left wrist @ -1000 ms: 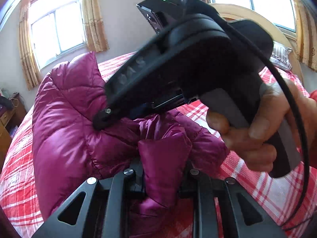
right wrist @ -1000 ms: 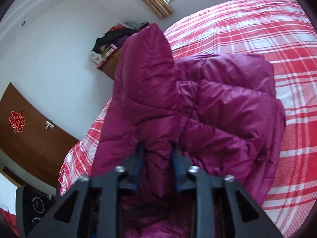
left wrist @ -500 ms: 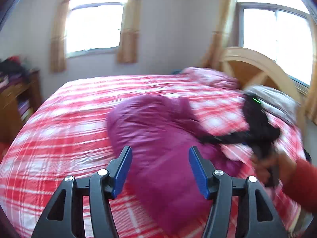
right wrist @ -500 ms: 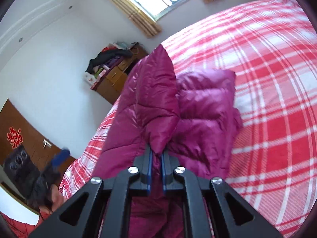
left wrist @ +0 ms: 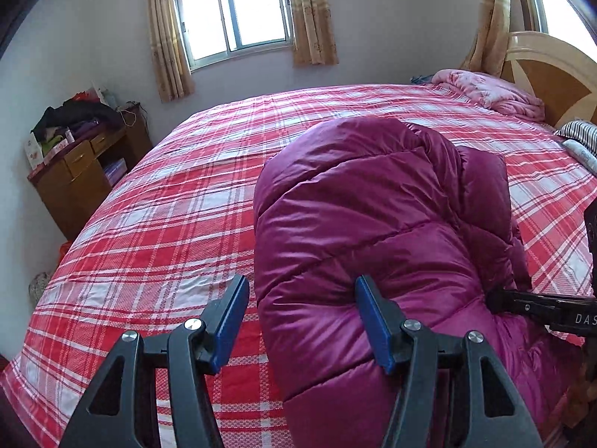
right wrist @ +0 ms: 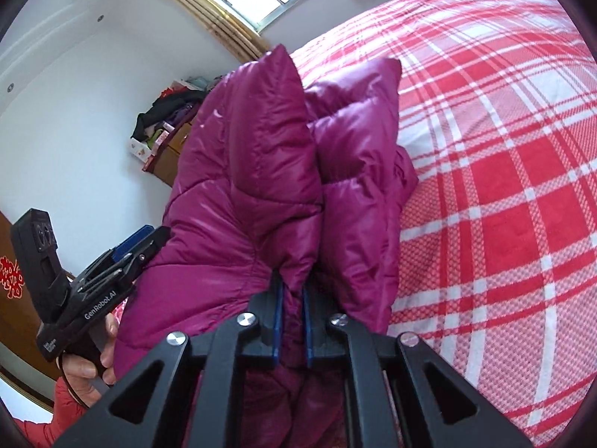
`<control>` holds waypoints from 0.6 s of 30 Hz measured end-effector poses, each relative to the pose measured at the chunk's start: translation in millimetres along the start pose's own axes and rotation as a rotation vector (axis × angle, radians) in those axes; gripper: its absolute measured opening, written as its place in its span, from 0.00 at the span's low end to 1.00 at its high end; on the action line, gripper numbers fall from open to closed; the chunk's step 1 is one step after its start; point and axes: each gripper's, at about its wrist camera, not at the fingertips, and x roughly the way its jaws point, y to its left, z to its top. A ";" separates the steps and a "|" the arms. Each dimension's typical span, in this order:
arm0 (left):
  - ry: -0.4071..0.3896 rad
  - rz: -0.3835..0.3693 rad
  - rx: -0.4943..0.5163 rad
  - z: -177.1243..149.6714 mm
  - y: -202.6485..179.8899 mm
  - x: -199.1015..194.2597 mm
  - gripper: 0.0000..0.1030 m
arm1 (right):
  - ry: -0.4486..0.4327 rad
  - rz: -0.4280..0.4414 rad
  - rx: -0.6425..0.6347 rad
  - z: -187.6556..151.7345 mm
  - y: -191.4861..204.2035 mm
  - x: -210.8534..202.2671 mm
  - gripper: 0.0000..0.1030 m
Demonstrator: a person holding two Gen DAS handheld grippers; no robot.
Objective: Fold large clothes
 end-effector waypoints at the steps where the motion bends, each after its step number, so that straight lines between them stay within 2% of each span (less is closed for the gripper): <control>1: 0.005 0.004 0.002 -0.4 -1.4 3.5 0.58 | 0.000 -0.001 0.003 -0.2 -1.2 0.3 0.07; 6: 0.055 0.011 0.001 -3.0 -8.8 20.3 0.58 | 0.003 -0.016 0.000 -1.3 -5.2 -1.7 0.07; 10: 0.032 0.075 0.106 -13.1 -27.3 27.6 0.58 | 0.000 -0.015 0.016 0.7 -7.9 -4.5 0.08; 13: 0.017 0.109 0.147 -17.9 -33.3 27.5 0.58 | 0.005 -0.041 0.012 8.6 -2.0 -20.7 0.18; 14: 0.012 0.116 0.150 -18.4 -34.4 27.1 0.58 | -0.028 -0.043 0.003 13.9 2.5 -30.9 0.26; 16: 0.014 0.111 0.139 -18.1 -33.8 28.0 0.58 | -0.157 -0.066 -0.065 28.3 15.5 -56.8 0.55; 17: 0.018 0.106 0.132 -17.3 -33.4 28.9 0.58 | -0.216 -0.088 -0.104 36.6 22.4 -65.2 0.82; 18: 0.021 0.106 0.133 -16.5 -35.2 28.7 0.58 | -0.240 -0.100 -0.136 43.9 28.4 -67.1 0.89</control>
